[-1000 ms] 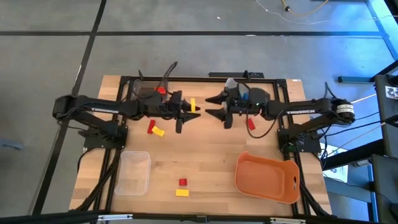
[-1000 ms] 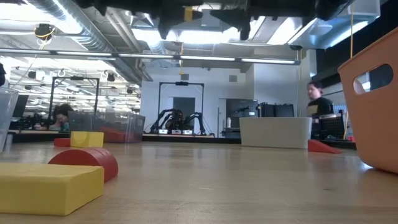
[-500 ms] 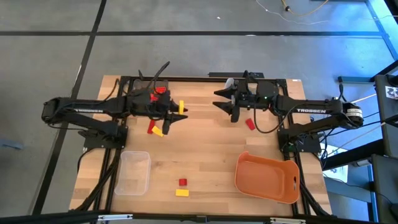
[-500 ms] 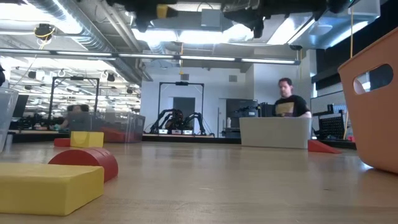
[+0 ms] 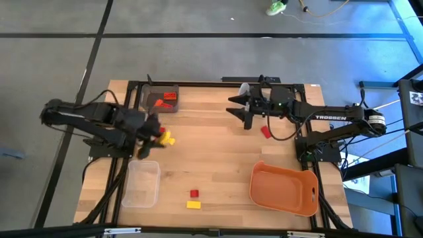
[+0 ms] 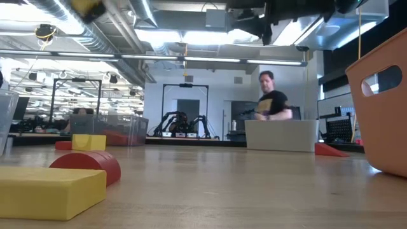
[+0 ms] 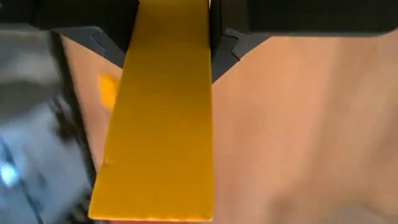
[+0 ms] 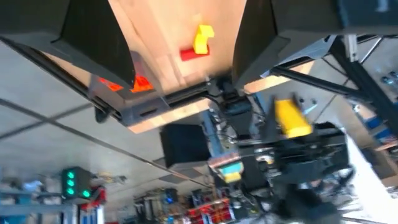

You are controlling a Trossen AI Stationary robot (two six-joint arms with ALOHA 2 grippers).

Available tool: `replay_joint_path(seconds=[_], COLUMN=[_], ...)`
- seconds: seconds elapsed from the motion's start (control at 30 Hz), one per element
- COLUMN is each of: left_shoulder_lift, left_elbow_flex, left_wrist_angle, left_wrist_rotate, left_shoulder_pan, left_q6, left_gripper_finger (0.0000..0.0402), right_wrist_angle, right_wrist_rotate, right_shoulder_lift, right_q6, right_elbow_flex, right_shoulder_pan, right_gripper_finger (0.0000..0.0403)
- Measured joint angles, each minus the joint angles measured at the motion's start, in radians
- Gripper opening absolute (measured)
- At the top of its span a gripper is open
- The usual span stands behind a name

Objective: Sort & place blocks by color
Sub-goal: Put the top right yellow block into the transparent bin

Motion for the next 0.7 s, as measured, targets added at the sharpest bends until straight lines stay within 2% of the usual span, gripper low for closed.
replay_joint_path(seconds=[0.17,0.3,0.4,0.53,0.7], left_shoulder_lift=[0.083,0.145,0.188,0.258,0.358], left_elbow_flex=[0.050,0.025,-0.013,-0.086,-0.157], left_wrist_angle=[-0.247,-0.304,-0.262,-0.152,-0.053], left_wrist_rotate=[0.040,0.065,0.033,-0.015,0.030], left_shoulder_pan=[-0.272,-0.498,-0.639,-0.736,-0.775], left_q6=[-0.178,-0.385,-0.552,-0.759,-0.894], left_gripper_finger=[0.0115,0.0115,0.0115,0.0115,0.0115], right_wrist_angle=[-0.032,-0.038,-0.056,-0.086,-0.117], right_wrist_rotate=[0.027,0.027,0.027,0.027,0.027], right_shoulder_lift=[0.001,0.001,0.001,0.001,0.001], right_q6=[0.007,0.006,-0.001,-0.035,-0.052], right_elbow_flex=[0.000,0.000,0.000,0.000,0.000], right_shoulder_pan=[0.000,0.000,0.000,0.000,0.000], right_gripper_finger=[0.0268,0.0268,0.0268,0.0268,0.0268])
